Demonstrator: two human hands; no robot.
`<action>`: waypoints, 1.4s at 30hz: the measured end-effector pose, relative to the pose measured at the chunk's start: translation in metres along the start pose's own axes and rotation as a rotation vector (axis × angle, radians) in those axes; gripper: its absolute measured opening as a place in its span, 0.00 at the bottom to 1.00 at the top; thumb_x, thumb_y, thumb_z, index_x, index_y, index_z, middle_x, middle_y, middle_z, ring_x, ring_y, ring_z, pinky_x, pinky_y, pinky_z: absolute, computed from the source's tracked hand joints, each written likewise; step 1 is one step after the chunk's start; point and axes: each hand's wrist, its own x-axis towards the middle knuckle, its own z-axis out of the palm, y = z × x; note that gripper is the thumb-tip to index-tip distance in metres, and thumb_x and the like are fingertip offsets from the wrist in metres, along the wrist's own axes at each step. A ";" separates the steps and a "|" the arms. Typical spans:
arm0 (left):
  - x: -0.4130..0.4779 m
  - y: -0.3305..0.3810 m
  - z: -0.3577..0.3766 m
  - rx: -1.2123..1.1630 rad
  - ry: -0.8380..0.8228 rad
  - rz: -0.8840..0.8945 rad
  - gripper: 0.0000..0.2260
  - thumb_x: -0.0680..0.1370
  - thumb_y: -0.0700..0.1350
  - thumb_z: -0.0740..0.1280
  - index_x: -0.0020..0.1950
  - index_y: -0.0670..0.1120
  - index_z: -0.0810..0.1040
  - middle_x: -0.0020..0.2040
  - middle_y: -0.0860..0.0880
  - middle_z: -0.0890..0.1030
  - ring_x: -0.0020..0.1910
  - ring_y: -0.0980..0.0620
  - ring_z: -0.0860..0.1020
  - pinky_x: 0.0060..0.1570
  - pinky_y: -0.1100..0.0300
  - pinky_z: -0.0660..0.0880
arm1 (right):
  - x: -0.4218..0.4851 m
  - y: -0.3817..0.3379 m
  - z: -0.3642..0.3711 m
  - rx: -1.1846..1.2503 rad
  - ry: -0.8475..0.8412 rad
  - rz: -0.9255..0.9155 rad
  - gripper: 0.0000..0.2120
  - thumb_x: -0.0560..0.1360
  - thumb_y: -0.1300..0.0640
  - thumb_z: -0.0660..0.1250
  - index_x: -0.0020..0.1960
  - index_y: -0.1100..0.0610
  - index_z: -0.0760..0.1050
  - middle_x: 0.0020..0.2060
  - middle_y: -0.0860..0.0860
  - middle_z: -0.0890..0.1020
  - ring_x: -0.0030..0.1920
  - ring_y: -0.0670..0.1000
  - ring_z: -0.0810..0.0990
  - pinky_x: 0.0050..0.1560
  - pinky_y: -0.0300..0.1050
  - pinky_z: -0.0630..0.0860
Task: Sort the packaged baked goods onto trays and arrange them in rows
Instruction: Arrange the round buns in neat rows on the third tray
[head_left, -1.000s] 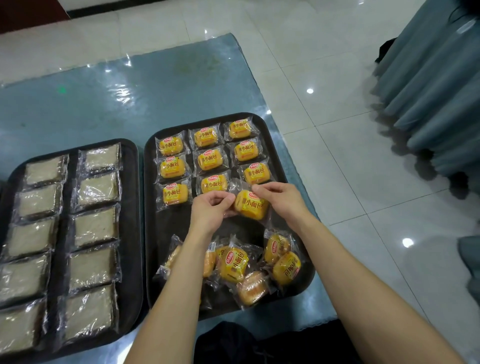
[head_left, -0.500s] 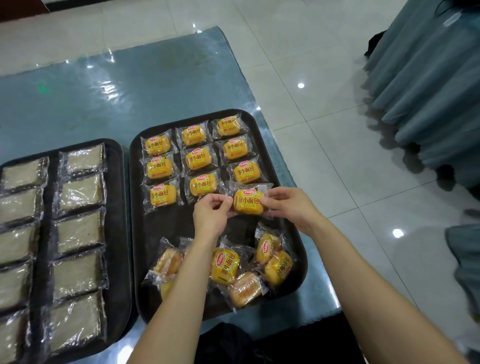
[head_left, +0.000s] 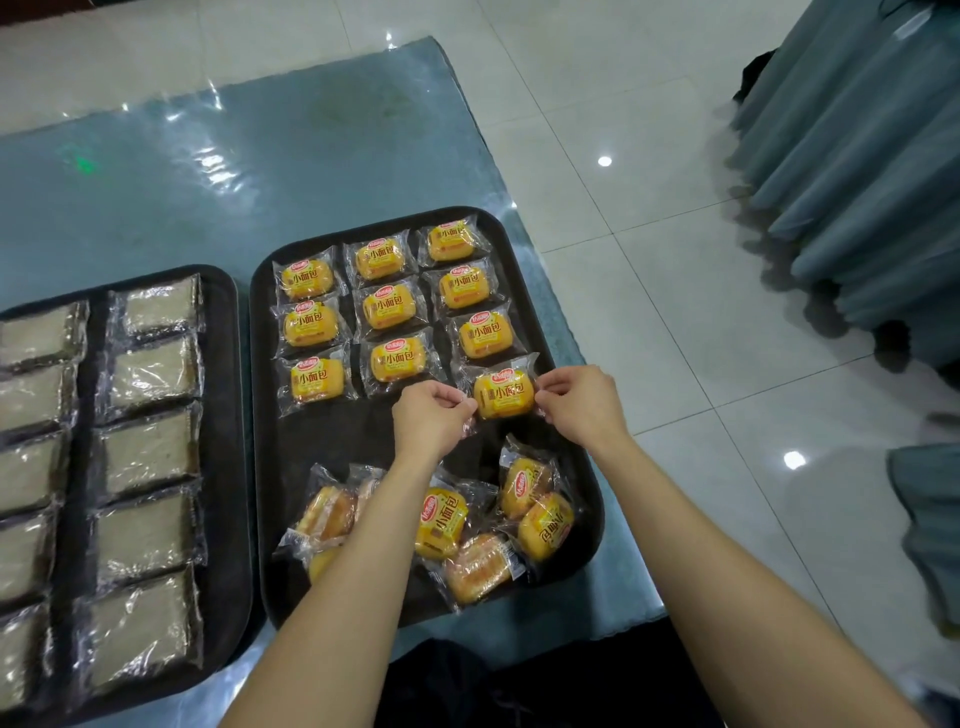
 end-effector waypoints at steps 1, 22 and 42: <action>0.001 0.001 0.004 0.019 0.013 -0.017 0.05 0.77 0.46 0.82 0.45 0.51 0.87 0.41 0.51 0.88 0.43 0.51 0.88 0.49 0.47 0.88 | 0.001 -0.002 0.003 -0.090 0.036 -0.034 0.07 0.81 0.58 0.75 0.58 0.52 0.88 0.49 0.49 0.89 0.48 0.49 0.87 0.53 0.48 0.86; -0.031 0.001 -0.042 0.630 -0.134 0.264 0.08 0.84 0.57 0.71 0.55 0.53 0.82 0.51 0.54 0.83 0.52 0.51 0.81 0.55 0.49 0.81 | -0.046 0.025 -0.038 -0.147 -0.495 -0.134 0.10 0.76 0.42 0.79 0.54 0.45 0.86 0.50 0.44 0.88 0.52 0.46 0.86 0.59 0.50 0.83; -0.069 -0.022 -0.074 -0.047 -0.033 0.131 0.15 0.88 0.58 0.62 0.63 0.52 0.83 0.53 0.53 0.88 0.54 0.54 0.86 0.53 0.56 0.82 | -0.041 -0.035 -0.014 0.656 -0.113 0.090 0.02 0.81 0.59 0.75 0.52 0.58 0.84 0.48 0.56 0.89 0.52 0.59 0.88 0.50 0.52 0.85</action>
